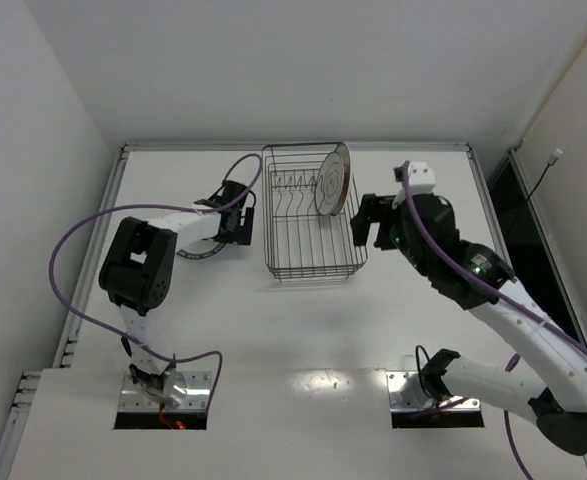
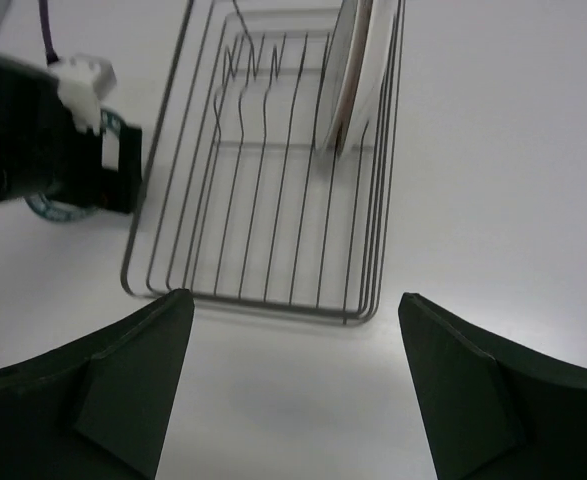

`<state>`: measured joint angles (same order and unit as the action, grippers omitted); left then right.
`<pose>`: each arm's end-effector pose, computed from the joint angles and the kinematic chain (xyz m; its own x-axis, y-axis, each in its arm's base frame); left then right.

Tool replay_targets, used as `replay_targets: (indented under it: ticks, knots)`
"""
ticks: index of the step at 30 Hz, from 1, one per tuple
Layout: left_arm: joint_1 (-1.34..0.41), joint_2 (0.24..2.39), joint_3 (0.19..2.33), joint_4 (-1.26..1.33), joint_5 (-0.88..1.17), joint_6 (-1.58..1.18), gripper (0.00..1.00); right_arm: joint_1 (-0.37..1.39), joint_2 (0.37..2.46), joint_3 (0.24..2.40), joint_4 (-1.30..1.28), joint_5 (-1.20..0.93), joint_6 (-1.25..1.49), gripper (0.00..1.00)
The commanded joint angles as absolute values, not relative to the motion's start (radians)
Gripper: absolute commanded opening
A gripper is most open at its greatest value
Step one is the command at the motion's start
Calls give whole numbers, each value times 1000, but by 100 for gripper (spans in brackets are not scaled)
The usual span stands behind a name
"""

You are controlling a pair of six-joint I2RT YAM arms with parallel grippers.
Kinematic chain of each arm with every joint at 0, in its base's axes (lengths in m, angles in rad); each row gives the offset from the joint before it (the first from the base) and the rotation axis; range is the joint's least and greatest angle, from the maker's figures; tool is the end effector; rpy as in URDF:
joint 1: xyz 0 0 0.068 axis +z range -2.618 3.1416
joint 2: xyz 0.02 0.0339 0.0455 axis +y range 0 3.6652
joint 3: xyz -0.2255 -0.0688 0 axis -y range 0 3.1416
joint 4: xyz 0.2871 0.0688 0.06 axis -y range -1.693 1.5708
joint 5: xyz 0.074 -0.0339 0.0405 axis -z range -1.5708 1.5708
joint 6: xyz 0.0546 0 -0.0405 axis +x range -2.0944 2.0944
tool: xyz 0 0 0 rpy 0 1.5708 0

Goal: Load the plates into the dish rack

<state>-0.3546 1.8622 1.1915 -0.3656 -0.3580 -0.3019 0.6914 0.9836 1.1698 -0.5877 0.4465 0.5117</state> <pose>0.3918 -0.1247 0.0904 -0.8174 0.0057 -0.5760 -0.0893 0.9866 0.1364 0.2304 0.1601 0.3652 -0.3942 0.2471 -0.8852 -0.0871 0.9488 0.3036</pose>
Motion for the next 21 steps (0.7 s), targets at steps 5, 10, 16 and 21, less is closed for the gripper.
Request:
replay_targets:
  ticks: [5,10,16,21]
  knots:
    - [-360,1970,1255,-417,-366,-285,69,709,795,898,-575,256,658,81]
    - [-360,2074,1294,-449,-400,-276,18,709,671,752,-607,238,667,80]
    - [-360,2074,1295,-453,-400,-258,0,709,588,629,-627,180,710,77]
    - [-360,1952,1295,-462,-400,-268,0,709,485,431,-638,132,793,74]
